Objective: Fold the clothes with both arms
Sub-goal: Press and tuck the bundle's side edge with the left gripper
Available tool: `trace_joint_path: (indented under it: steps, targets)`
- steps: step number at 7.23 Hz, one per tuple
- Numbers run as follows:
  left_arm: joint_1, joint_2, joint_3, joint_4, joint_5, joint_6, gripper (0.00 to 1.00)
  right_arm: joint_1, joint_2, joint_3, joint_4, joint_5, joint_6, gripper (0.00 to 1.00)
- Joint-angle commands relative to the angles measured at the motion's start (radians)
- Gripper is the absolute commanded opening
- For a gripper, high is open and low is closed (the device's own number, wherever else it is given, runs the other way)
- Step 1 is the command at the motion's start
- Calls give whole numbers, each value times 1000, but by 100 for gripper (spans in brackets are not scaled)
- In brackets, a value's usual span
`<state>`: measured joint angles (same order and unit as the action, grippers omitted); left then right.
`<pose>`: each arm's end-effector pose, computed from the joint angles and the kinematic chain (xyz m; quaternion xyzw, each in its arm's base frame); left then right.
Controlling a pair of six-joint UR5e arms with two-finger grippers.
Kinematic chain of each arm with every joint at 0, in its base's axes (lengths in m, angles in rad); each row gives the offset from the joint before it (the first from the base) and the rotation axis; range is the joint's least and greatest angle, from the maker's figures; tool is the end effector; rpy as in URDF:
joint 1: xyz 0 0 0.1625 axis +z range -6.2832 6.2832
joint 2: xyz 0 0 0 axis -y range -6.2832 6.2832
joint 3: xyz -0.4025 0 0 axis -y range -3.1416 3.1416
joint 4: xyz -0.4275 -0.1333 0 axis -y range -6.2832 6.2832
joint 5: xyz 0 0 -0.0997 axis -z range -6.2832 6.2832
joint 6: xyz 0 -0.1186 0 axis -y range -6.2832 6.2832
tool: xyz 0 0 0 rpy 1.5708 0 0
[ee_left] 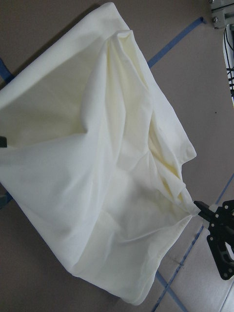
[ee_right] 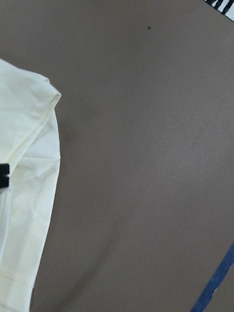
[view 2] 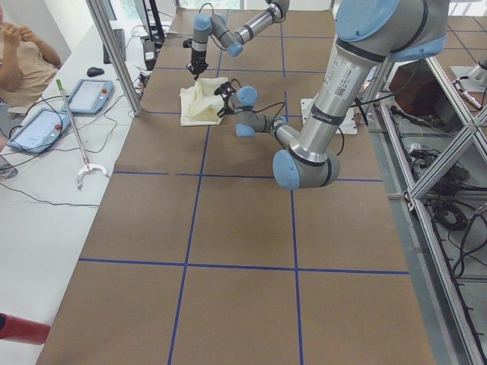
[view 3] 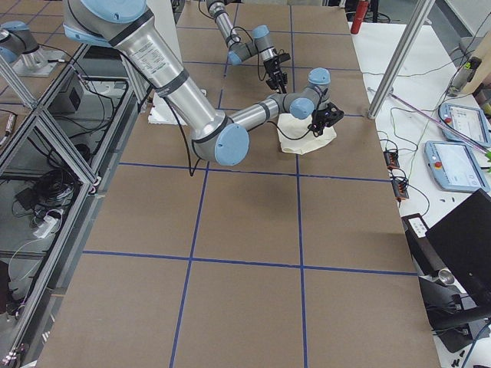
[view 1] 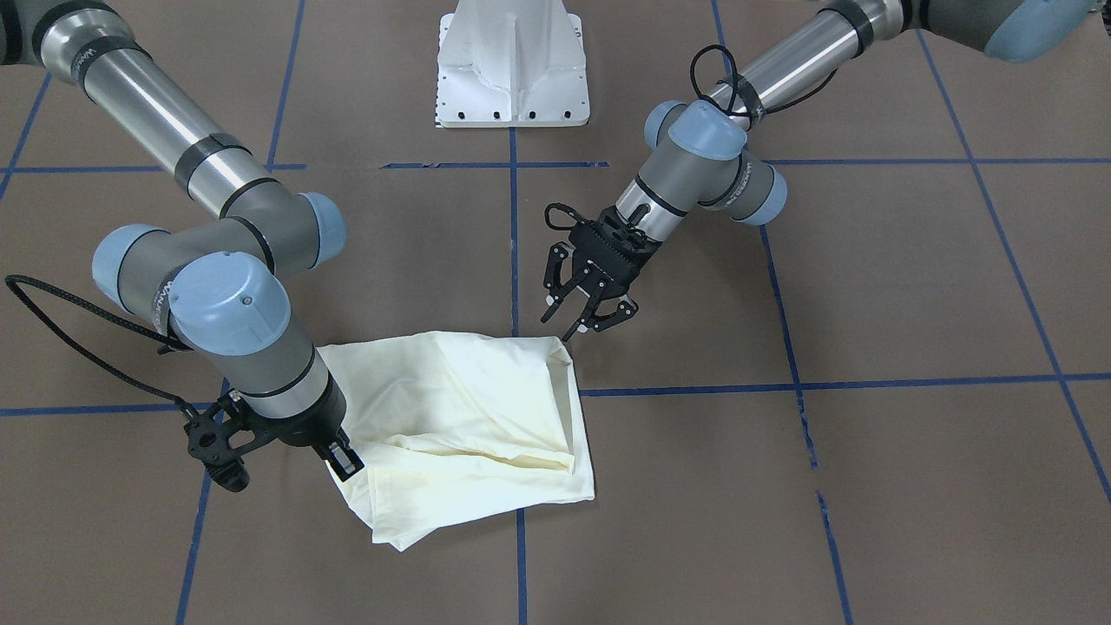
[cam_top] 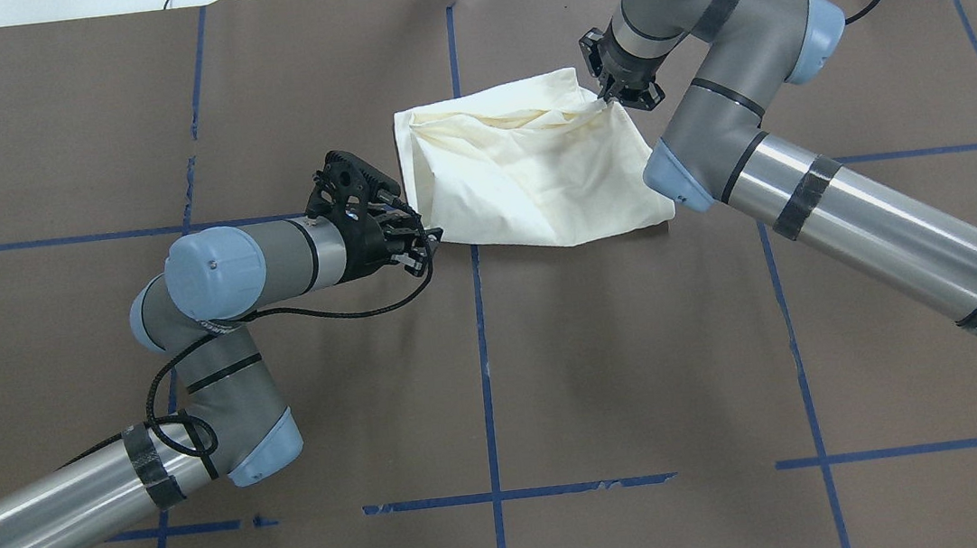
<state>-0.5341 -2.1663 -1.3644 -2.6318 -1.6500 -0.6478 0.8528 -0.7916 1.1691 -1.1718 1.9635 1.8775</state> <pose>0.5831 -0.4888 0.2488 0.4191 0.5142 0.1703 0.7287 -0.4786 -0.6815 0.2996 -0.0738 -0.4062 0.4355 0.7999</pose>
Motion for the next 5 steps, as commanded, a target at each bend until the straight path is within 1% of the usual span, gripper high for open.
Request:
trace_joint_path:
  steps: [1,3,4,5]
  targets:
    - [0,-25,54,-25,1,2,45,0,0,1,0,0,0,0]
    - [0,-36,70,-27,1,2,43,0,0,1,0,0,0,0]
    - [0,-36,74,-27,1,2,38,0,0,1,0,0,0,0]
    - [0,-38,76,-27,1,2,28,2,0,1,0,0,-1,0]
